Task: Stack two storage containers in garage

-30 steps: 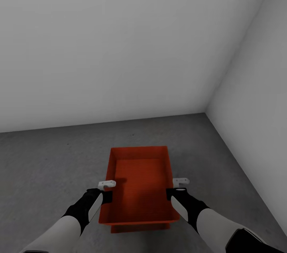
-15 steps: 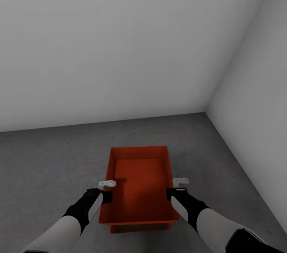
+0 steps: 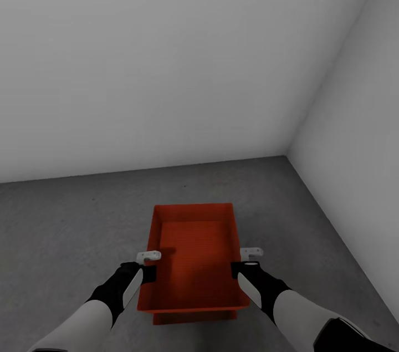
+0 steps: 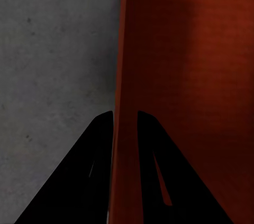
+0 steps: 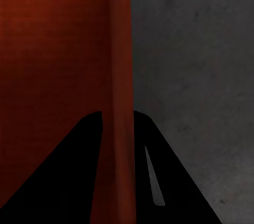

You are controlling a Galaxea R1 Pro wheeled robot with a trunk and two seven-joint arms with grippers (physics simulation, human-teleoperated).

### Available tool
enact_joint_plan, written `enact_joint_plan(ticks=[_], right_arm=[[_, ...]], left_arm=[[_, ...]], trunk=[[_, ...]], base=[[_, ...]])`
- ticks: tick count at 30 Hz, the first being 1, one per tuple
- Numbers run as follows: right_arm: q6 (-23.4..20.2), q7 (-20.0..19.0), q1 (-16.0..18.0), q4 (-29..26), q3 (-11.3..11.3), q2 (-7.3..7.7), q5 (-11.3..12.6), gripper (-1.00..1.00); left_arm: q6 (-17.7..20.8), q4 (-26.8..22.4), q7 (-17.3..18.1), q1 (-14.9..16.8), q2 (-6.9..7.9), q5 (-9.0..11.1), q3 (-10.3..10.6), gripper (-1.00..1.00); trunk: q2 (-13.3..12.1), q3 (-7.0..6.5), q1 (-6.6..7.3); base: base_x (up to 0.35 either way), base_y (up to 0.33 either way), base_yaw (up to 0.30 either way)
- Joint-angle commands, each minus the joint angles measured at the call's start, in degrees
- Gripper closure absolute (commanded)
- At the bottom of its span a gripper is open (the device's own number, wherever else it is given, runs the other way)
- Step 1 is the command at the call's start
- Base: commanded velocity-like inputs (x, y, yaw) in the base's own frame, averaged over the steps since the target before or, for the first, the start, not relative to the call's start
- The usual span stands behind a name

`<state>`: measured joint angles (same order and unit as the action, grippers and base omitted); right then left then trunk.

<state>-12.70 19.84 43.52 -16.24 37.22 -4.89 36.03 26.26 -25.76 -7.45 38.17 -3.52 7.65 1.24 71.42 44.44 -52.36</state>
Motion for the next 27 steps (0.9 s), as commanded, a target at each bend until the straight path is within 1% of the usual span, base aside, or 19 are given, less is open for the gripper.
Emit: enact_joint_plan(ticks=[1, 12, 18, 27], right_arm=[[1.3, 3.3, 0.1, -0.2, -1.6, 1.18, -1.7, 1.00], [1.3, 3.3, 0.1, -0.2, -1.6, 1.19, -1.7, 1.00], [1.3, 3.3, 0.1, -0.2, -1.6, 1.12, -1.7, 1.00], [1.3, 3.3, 0.1, -0.2, -1.6, 1.20, -1.7, 1.00]], left_arm=[[0.5, -0.1, -0.7, 0.0, 0.10, -1.0, -1.3, 1.00], [0.9, -0.1, -0.7, 0.0, 0.05, -1.0, -1.4, 1.00], [1.5, -0.1, -0.8, 0.0, 0.05, -1.1, -1.4, 1.00], [1.4, -0.1, -0.8, 0.0, 0.12, -1.1, -1.3, 1.00]], trunk=[[0.0, 0.04, 0.00], [0.0, 0.04, 0.00], [0.0, 0.04, 0.00], [0.0, 0.04, 0.00]], base=[[0.000, 0.000, 0.000], [-0.002, 0.000, 0.000], [-0.112, 0.000, 0.000], [-0.017, 0.000, 0.000]])
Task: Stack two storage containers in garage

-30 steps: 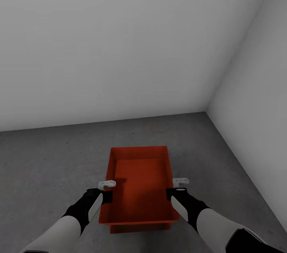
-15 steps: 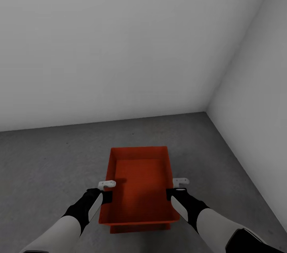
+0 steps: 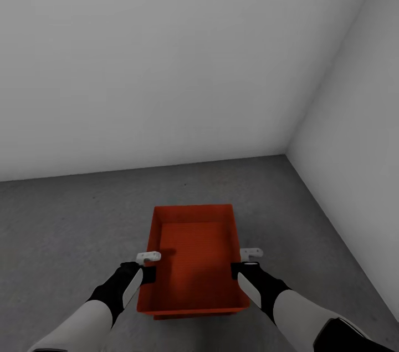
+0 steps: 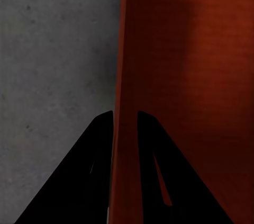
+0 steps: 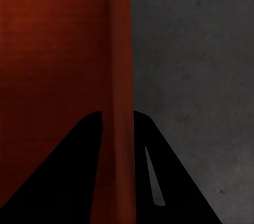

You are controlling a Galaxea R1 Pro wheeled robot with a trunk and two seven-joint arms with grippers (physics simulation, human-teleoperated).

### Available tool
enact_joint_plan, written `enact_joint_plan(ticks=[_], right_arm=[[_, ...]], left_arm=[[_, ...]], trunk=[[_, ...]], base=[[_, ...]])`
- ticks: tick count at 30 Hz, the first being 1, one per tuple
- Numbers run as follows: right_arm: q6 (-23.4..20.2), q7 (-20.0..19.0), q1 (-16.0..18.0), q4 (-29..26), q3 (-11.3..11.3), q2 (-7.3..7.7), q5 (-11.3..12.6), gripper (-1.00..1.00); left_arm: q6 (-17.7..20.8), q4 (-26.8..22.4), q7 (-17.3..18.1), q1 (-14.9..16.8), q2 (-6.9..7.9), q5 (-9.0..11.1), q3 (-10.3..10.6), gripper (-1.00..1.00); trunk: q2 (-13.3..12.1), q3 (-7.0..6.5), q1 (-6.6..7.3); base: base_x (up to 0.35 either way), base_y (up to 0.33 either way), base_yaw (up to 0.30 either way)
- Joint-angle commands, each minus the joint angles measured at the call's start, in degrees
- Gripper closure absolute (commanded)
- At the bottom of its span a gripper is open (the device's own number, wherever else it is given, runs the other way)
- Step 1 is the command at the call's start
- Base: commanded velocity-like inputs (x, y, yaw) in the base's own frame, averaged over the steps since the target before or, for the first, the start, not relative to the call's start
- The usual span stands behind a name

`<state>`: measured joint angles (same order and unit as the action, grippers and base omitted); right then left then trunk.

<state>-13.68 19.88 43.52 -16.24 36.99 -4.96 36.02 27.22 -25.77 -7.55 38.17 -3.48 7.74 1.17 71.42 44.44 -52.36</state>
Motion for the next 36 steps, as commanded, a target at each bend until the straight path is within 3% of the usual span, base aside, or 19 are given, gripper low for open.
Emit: enact_joint_plan(ticks=[1, 19, 36], right_arm=[[2.3, 3.2, 0.1, -0.2, -1.4, 1.27, -1.6, 1.00], [2.3, 3.2, 0.1, -0.2, -1.4, 1.27, -1.6, 1.00], [2.3, 3.2, 0.1, -0.2, -1.4, 1.27, -1.6, 1.00]], left_arm=[[0.5, -0.1, -0.7, 0.0, 0.10, -1.1, -1.3, 1.00], [0.5, -0.1, -0.7, 0.0, 0.05, -1.1, -1.3, 1.00], [0.5, -0.1, -0.7, 0.0, 0.05, -1.1, -1.3, 1.00]], trunk=[[0.0, 0.04, 0.00], [0.0, 0.04, 0.00], [6.4, 2.91, -3.51]], base=[[-0.001, 0.000, 0.000], [0.000, 0.000, 0.000], [0.000, 0.000, 0.000]])
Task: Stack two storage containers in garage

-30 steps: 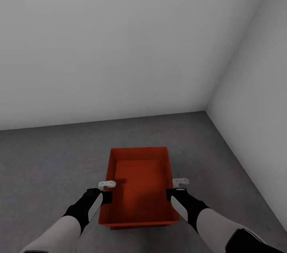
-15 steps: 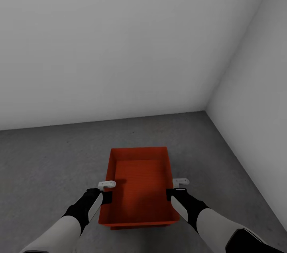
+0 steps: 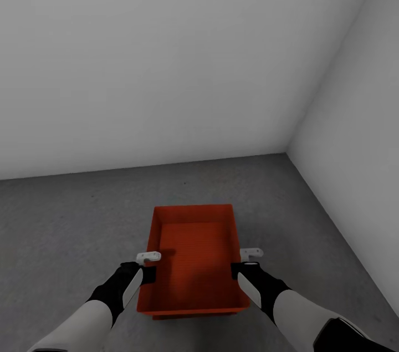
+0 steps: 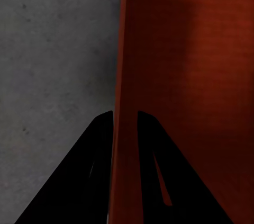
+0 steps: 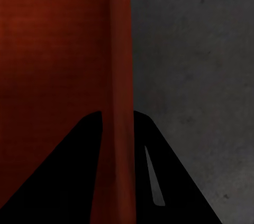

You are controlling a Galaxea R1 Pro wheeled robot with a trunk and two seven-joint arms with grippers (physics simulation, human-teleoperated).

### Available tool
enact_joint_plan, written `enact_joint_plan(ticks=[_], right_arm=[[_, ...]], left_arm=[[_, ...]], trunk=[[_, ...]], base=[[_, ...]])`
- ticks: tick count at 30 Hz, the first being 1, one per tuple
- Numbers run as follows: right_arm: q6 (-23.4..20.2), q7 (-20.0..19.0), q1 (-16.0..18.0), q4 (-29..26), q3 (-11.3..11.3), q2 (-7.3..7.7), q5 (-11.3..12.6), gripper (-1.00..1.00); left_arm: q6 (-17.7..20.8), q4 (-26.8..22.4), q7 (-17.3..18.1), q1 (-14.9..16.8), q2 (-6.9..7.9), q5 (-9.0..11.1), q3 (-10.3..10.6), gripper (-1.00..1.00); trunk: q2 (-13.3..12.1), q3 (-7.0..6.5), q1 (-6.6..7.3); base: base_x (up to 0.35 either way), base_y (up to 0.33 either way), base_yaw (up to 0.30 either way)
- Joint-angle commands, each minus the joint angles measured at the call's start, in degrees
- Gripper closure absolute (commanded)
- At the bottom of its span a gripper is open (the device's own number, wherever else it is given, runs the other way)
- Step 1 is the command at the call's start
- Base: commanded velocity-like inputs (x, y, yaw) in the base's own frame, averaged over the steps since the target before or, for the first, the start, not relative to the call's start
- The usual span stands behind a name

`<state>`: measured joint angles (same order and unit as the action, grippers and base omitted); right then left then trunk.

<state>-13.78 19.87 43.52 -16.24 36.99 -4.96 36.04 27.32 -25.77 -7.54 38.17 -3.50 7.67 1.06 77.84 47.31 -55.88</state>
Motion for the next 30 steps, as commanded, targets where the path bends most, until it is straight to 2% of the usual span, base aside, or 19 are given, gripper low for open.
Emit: enact_joint_plan(ticks=[1, 30], right_arm=[[2.4, 3.2, 0.1, -0.2, -1.4, 1.27, -1.6, 1.00], [2.4, 3.2, 0.1, -0.2, -1.4, 1.27, -1.6, 1.00]], left_arm=[[0.5, -0.1, -0.7, 0.0, 0.07, -1.0, -1.2, 1.00], [0.4, -0.1, -0.7, 0.0, 0.07, -1.0, -1.2, 1.00]], trunk=[[0.0, 0.04, 0.00], [0.0, 0.04, 0.00]], base=[[0.000, 0.000, 0.000], [0.000, 0.000, 0.000]])
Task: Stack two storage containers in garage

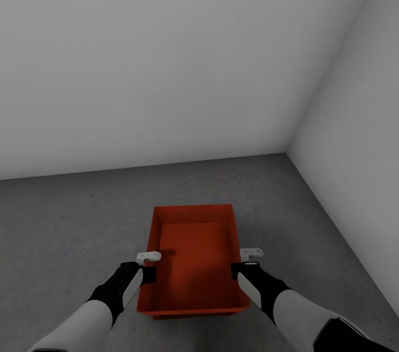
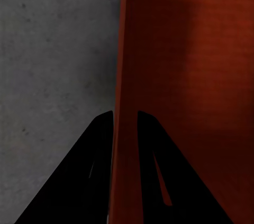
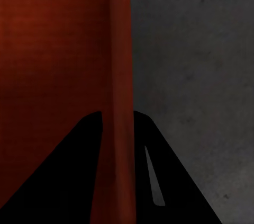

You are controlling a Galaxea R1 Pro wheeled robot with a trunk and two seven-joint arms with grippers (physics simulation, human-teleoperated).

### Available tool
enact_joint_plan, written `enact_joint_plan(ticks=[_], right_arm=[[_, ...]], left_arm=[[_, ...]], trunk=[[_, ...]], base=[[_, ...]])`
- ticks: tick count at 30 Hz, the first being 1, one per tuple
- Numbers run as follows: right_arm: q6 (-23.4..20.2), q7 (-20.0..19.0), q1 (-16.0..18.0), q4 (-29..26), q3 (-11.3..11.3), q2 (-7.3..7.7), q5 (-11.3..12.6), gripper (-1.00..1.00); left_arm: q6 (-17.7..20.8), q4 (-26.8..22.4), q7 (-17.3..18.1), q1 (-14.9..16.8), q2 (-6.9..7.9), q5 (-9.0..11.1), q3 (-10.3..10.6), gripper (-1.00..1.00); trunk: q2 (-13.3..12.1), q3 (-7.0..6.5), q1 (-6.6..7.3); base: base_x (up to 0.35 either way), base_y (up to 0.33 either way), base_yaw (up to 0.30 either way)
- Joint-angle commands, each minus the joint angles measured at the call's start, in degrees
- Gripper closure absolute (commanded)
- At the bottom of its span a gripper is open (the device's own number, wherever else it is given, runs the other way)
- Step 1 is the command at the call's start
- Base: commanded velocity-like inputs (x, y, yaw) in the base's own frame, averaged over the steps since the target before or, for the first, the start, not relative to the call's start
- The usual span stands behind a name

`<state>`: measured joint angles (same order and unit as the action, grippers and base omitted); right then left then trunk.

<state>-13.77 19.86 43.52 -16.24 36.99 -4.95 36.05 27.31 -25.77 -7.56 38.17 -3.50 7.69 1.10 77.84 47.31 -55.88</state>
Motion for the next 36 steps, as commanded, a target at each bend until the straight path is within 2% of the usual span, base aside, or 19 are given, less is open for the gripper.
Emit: enact_joint_plan(ticks=[1, 13, 16, 28, 34, 36], right_arm=[[2.4, 3.2, 0.1, -0.2, -1.4, 1.26, -1.7, 1.00], [2.4, 3.2, 0.1, -0.2, -1.4, 1.26, -1.7, 1.00], [2.4, 3.2, 0.1, -0.2, -1.4, 1.26, -1.7, 1.00], [2.3, 3.2, 0.1, -0.2, -1.4, 1.26, -1.6, 1.00], [2.4, 3.2, 0.1, -0.2, -1.4, 1.26, -1.7, 1.00], [2.3, 3.2, 0.1, -0.2, -1.4, 1.26, -1.7, 1.00]], left_arm=[[0.5, -0.1, -0.7, 0.0, 0.08, -1.1, -1.2, 1.00], [0.5, -0.1, -0.7, 0.0, 0.08, -1.0, -1.3, 1.00], [0.5, -0.1, -0.7, 0.0, 0.08, -1.1, -1.3, 1.00], [0.5, -0.1, -0.7, 0.0, 0.08, -1.0, -1.3, 1.00], [0.5, -0.1, -0.7, 0.0, 0.08, -1.0, -1.3, 1.00], [0.5, -0.1, -0.7, 0.0, 0.08, -1.0, -1.3, 1.00]], trunk=[[0.4, 0.22, -0.22], [5.2, 2.37, -2.85], [5.2, 2.37, -2.85], [10.1, 4.53, -5.49], [10.1, 4.53, -5.49], [10.9, 4.89, -5.93]], base=[[0.000, 0.000, 0.000], [0.000, 0.000, 0.000], [0.000, 0.000, 0.000], [0.000, 0.000, 0.000], [0.000, 0.000, 0.000], [0.000, 0.000, 0.000]])
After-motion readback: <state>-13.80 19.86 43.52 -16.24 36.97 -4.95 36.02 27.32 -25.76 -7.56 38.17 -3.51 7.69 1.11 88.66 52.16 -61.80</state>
